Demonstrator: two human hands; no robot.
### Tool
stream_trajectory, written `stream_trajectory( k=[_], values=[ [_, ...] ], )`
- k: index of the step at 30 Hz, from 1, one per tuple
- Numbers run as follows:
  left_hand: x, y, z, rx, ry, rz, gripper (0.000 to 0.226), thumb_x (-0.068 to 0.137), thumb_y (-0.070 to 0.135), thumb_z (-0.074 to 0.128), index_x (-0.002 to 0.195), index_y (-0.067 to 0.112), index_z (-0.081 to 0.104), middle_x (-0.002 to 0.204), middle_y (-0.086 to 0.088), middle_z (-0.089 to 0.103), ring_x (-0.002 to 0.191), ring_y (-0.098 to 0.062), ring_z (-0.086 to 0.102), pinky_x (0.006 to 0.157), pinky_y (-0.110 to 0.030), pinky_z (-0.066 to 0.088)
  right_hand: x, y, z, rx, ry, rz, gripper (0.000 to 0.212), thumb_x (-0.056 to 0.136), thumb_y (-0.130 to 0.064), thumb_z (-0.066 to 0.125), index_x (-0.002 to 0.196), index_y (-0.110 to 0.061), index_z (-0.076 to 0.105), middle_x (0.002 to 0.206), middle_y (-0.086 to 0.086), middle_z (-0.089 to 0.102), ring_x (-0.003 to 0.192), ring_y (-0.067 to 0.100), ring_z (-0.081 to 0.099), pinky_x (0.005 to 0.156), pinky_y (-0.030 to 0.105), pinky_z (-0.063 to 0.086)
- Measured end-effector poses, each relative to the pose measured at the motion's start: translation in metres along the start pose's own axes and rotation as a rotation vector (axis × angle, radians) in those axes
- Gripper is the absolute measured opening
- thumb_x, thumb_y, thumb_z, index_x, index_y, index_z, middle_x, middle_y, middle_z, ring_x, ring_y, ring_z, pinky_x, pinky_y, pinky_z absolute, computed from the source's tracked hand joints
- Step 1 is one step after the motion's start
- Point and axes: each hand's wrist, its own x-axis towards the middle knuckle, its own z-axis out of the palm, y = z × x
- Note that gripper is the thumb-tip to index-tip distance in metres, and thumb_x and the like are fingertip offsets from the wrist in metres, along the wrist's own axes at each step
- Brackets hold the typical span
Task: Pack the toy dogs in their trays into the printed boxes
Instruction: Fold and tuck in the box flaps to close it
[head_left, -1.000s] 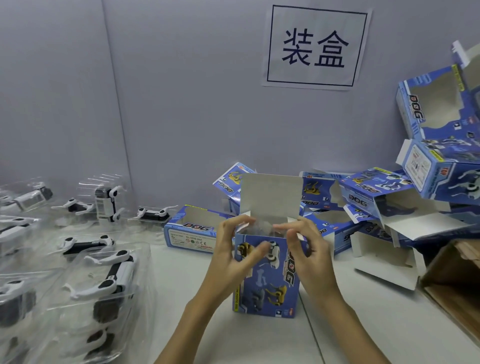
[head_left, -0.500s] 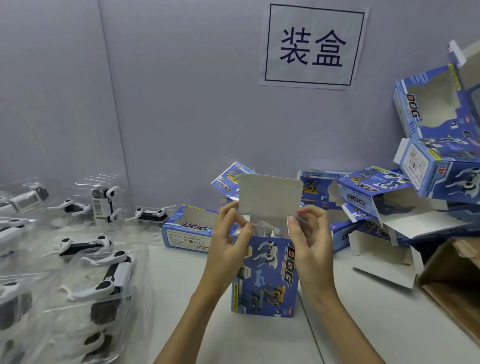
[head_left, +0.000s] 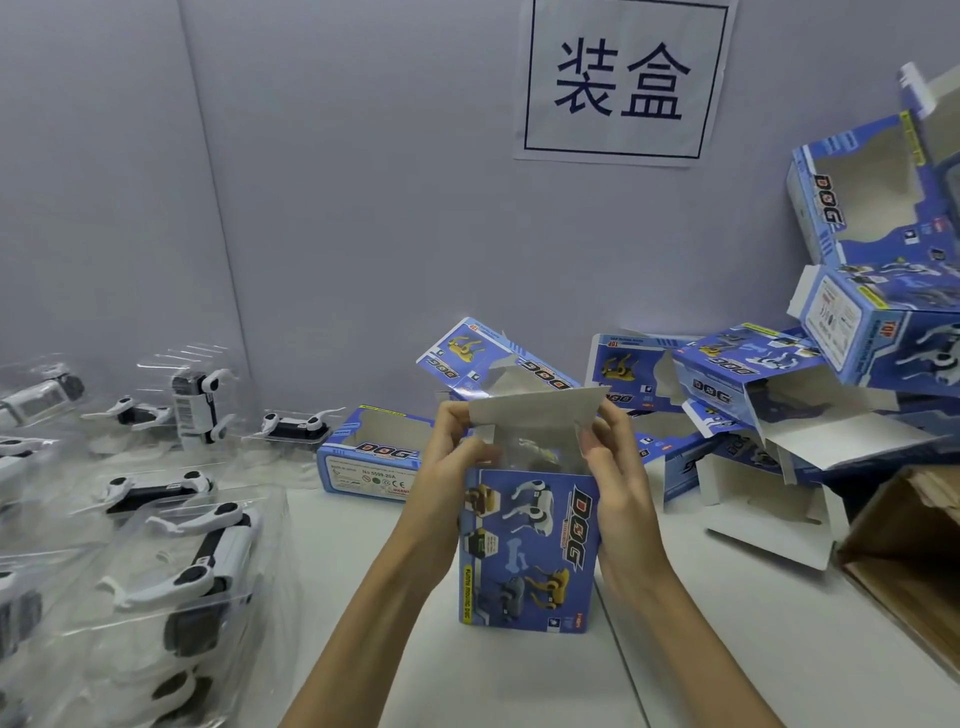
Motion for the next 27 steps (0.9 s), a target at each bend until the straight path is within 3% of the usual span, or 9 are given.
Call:
stream_trajectory(
  k=[4, 6, 8, 11, 14, 17, 19, 22, 27],
  values=[
    [-0.002, 0.000, 0.001, -0.058, 0.020, 0.112, 0.022, 0.097, 0.006, 0.061, 0.086, 0.022, 0.070, 0.111, -0.006, 0.072, 0.106, -0.025, 0.070, 0.077, -0.030, 0.059, -0.003, 0.005, -0.004, -0.003, 0.022, -0.026, 0.025, 0.102, -0.037, 0.055, 0.122, -0.024, 0.064, 0.127, 0.005, 0.068, 0.121, 0.039, 0.064, 0.102, 0.066, 0.051],
    [-0.006, -0.003, 0.002, -0.122, 0.015, 0.117, 0.026, 0.101, 0.006, 0.054, 0.089, 0.021, 0.072, 0.113, -0.008, 0.071, 0.110, -0.027, 0.070, 0.076, -0.033, 0.061, -0.006, 0.007, -0.005, 0.074, 0.032, -0.036, 0.022, 0.102, -0.033, 0.051, 0.111, -0.019, 0.065, 0.129, 0.006, 0.068, 0.117, 0.032, 0.067, 0.089, 0.048, 0.060],
    [-0.009, -0.003, 0.000, -0.219, -0.025, 0.125, 0.023, 0.101, 0.017, 0.047, 0.102, 0.009, 0.068, 0.118, -0.015, 0.069, 0.113, -0.030, 0.068, 0.079, -0.036, 0.061, -0.010, 0.009, -0.005, 0.166, 0.036, -0.020, 0.027, 0.104, -0.030, 0.044, 0.106, -0.013, 0.065, 0.137, 0.005, 0.066, 0.122, 0.026, 0.067, 0.086, 0.035, 0.061],
    [-0.013, -0.002, 0.000, -0.207, -0.037, 0.187, 0.036, 0.105, 0.029, 0.039, 0.110, -0.001, 0.060, 0.117, -0.016, 0.069, 0.110, -0.027, 0.070, 0.079, -0.035, 0.061, -0.013, 0.005, -0.002, 0.199, 0.031, 0.010, 0.050, 0.101, -0.060, 0.051, 0.108, -0.013, 0.066, 0.148, 0.001, 0.059, 0.127, 0.023, 0.066, 0.086, 0.033, 0.062],
    [-0.016, -0.002, 0.004, 0.011, -0.058, 0.153, 0.025, 0.098, 0.042, 0.060, 0.108, 0.019, 0.058, 0.117, -0.002, 0.068, 0.111, -0.029, 0.073, 0.073, -0.051, 0.063, -0.014, 0.001, 0.001, 0.057, 0.023, -0.022, 0.063, 0.088, -0.078, 0.061, 0.110, -0.019, 0.063, 0.147, -0.007, 0.059, 0.128, 0.021, 0.065, 0.088, 0.036, 0.060],
    [-0.017, -0.001, -0.003, 0.148, -0.127, 0.128, 0.029, 0.096, 0.040, 0.067, 0.118, 0.022, 0.059, 0.127, 0.002, 0.065, 0.116, -0.032, 0.070, 0.080, -0.067, 0.056, -0.014, 0.006, 0.001, -0.130, 0.006, -0.148, 0.037, 0.098, -0.050, 0.064, 0.114, -0.017, 0.056, 0.139, -0.009, 0.062, 0.128, 0.006, 0.061, 0.089, 0.021, 0.054],
    [-0.016, 0.003, -0.009, 0.172, -0.157, 0.151, 0.023, 0.099, 0.036, 0.066, 0.118, 0.023, 0.066, 0.132, 0.002, 0.061, 0.124, -0.028, 0.064, 0.076, -0.057, 0.062, -0.015, 0.011, -0.001, -0.139, -0.018, -0.152, 0.024, 0.101, -0.033, 0.060, 0.117, -0.016, 0.054, 0.128, -0.011, 0.063, 0.104, -0.004, 0.068, 0.077, 0.015, 0.056],
    [-0.015, 0.002, -0.012, 0.203, -0.141, 0.229, 0.018, 0.100, 0.028, 0.065, 0.112, 0.018, 0.074, 0.133, 0.002, 0.061, 0.130, -0.024, 0.058, 0.073, -0.027, 0.060, -0.017, 0.014, -0.001, -0.190, -0.029, -0.198, 0.024, 0.104, -0.033, 0.054, 0.121, -0.016, 0.053, 0.117, -0.006, 0.060, 0.091, -0.002, 0.066, 0.075, 0.014, 0.055],
    [-0.014, -0.003, -0.014, 0.187, -0.129, 0.207, 0.019, 0.101, 0.027, 0.064, 0.113, 0.017, 0.073, 0.134, 0.003, 0.062, 0.131, -0.023, 0.058, 0.074, -0.025, 0.060, -0.016, 0.013, -0.002, -0.222, -0.032, -0.205, 0.028, 0.104, -0.044, 0.052, 0.119, -0.021, 0.052, 0.101, -0.021, 0.062, 0.075, -0.008, 0.062, 0.070, 0.004, 0.048]
  ],
)
